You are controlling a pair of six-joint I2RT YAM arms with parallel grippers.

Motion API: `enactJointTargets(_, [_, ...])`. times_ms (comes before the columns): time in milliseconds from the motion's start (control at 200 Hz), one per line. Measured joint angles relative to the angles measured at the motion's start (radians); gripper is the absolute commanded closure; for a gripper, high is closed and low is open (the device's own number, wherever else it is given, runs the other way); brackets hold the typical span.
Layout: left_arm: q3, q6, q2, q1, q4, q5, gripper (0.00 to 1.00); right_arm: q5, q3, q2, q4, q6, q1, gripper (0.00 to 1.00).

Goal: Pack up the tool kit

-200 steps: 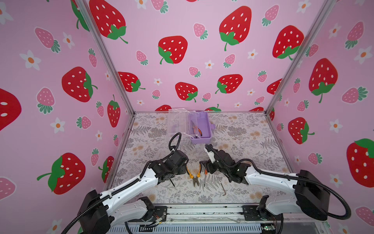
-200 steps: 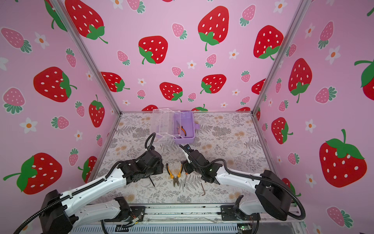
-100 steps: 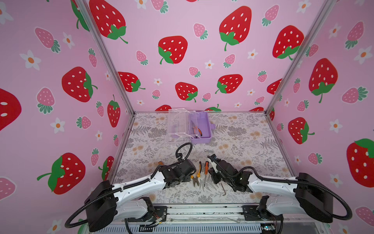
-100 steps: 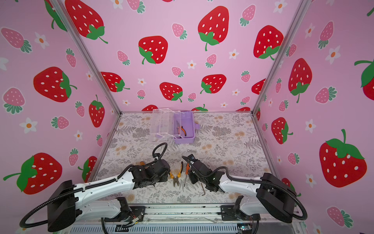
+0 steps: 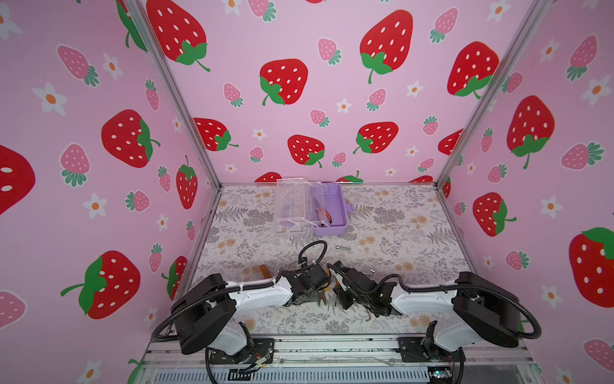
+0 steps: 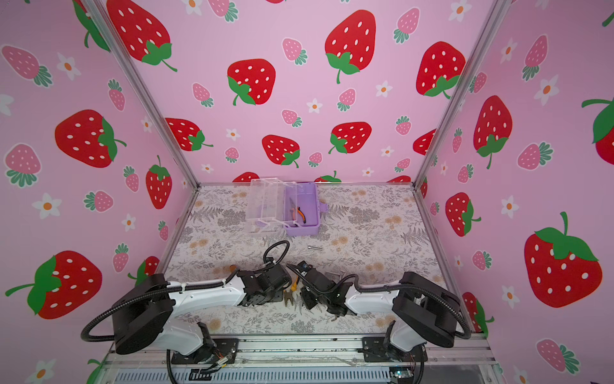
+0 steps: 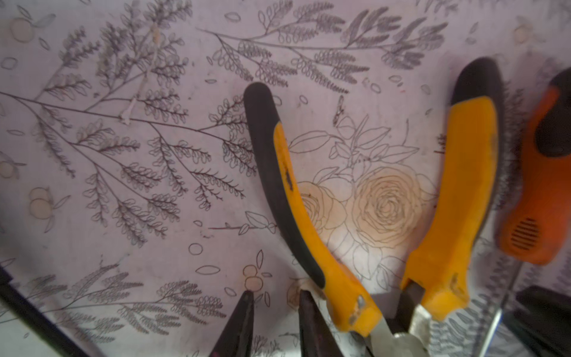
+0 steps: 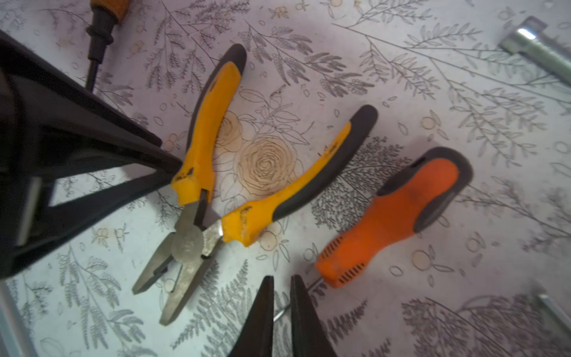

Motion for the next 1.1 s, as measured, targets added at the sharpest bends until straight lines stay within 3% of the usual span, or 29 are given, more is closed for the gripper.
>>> enactJointTargets(230, [0.047, 0.04, 0.069, 0.09, 0.11, 0.048, 0.71, -0.07, 0.052, 0.085, 0.055, 0.03, 0.002, 0.85])
enactJointTargets(525, [0.05, 0.122, 0.061, 0.275, 0.142, 0.15, 0.71, -0.178, 0.167, 0.256, 0.148, 0.067, -0.002, 0.84])
enactJointTargets(800, [0.055, 0.187, -0.161, 0.352, 0.043, 0.14, 0.7, -0.23, 0.233, 0.207, 0.149, 0.002, -0.027, 0.84])
enactJointTargets(970, [0.031, 0.186, -0.306, 0.348, -0.006, 0.121, 0.69, -0.224, 0.23, 0.098, 0.142, -0.057, -0.124, 0.82])
enactJointTargets(1100, [-0.01, 0.177, -0.373, 0.3, -0.077, 0.091, 0.69, -0.215, 0.261, 0.117, 0.113, -0.093, -0.195, 0.79])
